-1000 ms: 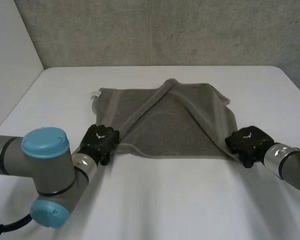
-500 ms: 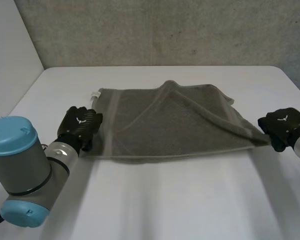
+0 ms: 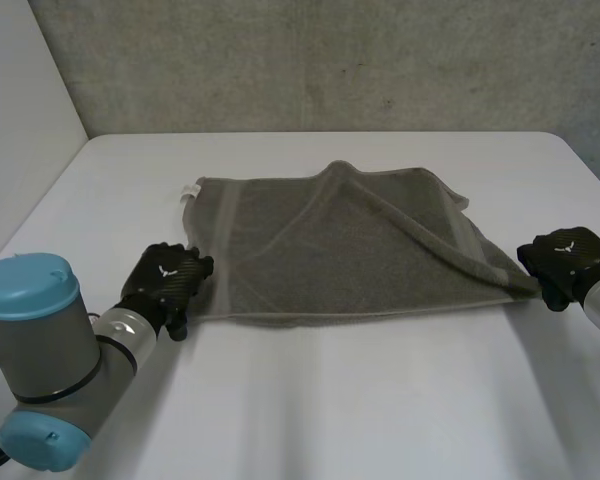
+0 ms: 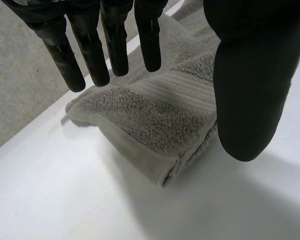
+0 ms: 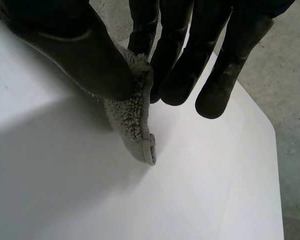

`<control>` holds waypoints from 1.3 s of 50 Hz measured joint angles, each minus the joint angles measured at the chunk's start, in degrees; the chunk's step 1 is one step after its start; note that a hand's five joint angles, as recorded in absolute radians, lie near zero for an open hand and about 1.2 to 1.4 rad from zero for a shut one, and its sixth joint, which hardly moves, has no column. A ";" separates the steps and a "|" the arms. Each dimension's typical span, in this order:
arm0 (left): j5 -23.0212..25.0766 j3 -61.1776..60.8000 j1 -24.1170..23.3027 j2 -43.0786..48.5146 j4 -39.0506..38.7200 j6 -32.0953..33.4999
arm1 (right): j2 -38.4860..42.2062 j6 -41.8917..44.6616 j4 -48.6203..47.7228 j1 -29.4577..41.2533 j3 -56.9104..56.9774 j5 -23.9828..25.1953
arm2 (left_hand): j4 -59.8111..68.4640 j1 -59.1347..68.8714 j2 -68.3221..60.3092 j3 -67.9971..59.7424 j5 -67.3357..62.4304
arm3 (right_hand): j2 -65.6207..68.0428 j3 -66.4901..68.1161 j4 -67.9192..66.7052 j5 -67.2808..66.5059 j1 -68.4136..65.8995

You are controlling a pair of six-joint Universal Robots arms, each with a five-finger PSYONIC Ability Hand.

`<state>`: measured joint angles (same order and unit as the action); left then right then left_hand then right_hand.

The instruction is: Fold the laundry

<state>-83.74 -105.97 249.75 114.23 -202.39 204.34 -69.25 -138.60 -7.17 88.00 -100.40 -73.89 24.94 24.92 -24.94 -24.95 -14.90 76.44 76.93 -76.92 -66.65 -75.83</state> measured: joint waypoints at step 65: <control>0.74 4.87 1.07 2.91 -2.38 -8.48 | 0.31 -0.04 -0.83 0.41 -1.72 -0.20 | 44.62 42.61 -44.56 -44.51 -43.36 | 0.00 0.01 0.00 0.00 0.00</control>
<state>-83.00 -101.10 250.82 117.14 -204.77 195.86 -68.93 -138.64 -7.99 88.42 -102.12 -74.09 69.55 67.53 -69.50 -69.46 -58.26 76.44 76.94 -76.92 -66.65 -75.83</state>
